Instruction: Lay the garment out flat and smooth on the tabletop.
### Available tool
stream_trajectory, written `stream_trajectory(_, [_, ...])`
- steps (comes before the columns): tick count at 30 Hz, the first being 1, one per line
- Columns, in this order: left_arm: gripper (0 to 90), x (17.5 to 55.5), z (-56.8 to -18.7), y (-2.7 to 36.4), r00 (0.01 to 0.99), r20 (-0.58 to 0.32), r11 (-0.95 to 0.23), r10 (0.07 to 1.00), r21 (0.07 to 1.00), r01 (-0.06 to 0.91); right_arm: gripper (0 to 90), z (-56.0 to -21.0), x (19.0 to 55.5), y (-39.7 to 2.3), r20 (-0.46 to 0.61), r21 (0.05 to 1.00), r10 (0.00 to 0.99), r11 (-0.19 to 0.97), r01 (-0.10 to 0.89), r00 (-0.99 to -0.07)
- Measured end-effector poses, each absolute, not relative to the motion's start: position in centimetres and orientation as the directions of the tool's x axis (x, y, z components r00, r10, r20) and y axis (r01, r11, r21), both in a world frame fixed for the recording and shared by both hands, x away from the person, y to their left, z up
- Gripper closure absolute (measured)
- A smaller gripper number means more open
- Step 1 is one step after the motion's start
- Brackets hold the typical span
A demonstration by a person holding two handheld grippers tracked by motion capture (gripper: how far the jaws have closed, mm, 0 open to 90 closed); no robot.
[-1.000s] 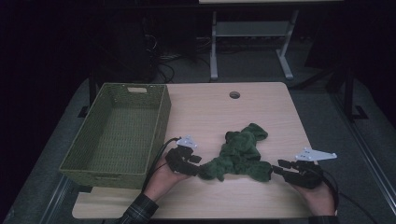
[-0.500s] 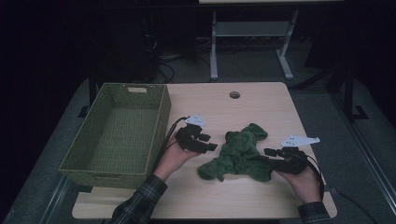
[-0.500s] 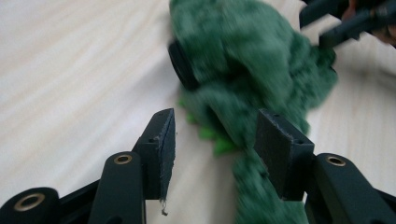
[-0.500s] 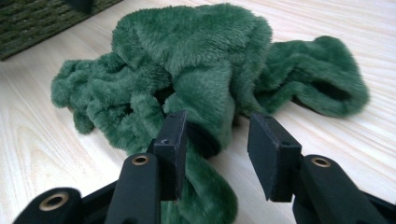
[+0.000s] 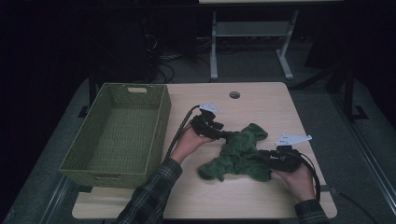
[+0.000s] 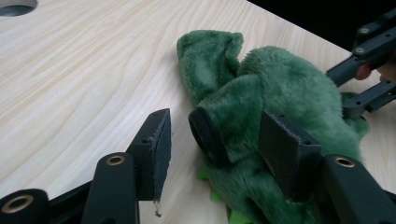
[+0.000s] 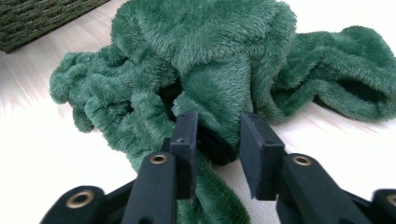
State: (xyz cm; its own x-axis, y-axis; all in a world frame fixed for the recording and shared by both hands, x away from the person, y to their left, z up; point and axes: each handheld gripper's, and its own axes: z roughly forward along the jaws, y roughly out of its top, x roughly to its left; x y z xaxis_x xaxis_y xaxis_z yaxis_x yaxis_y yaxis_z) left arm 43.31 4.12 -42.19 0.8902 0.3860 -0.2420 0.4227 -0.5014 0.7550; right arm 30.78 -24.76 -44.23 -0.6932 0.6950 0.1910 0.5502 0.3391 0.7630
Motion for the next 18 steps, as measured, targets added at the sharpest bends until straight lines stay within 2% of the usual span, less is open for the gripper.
stream_trajectory(8, [43.2,43.9,-43.7,3.1,0.908,-0.256,-0.515,0.332,0.757,0.402,79.6,-44.3,31.0,-24.4,0.181,0.756,0.689,0.359,0.547,-0.702])
stream_trajectory(11, [57.7,43.7,-44.0,2.9,0.917,-0.258,-0.536,0.304,0.750,0.388,82.4,-44.1,31.1,-24.1,0.155,0.760,0.689,0.375,0.531,-0.708])
stream_trajectory(12, [68.1,43.6,-44.0,2.9,0.922,-0.250,-0.547,0.297,0.746,0.379,82.8,-43.9,31.0,-24.0,0.154,0.758,0.689,0.378,0.532,-0.708])
stream_trajectory(13, [73.2,43.5,-44.0,2.8,0.925,-0.247,-0.558,0.290,0.742,0.373,82.9,-43.9,31.1,-23.9,0.147,0.760,0.687,0.382,0.526,-0.711])
stream_trajectory(15, [79.5,43.3,-43.9,2.7,0.929,-0.240,-0.572,0.282,0.735,0.364,83.1,-43.8,31.1,-23.9,0.141,0.763,0.690,0.381,0.522,-0.710])
stream_trajectory(18, [81.7,43.0,-43.3,3.0,0.931,-0.231,-0.571,0.284,0.739,0.358,83.4,-43.7,31.0,-24.1,0.131,0.767,0.697,0.379,0.517,-0.705])
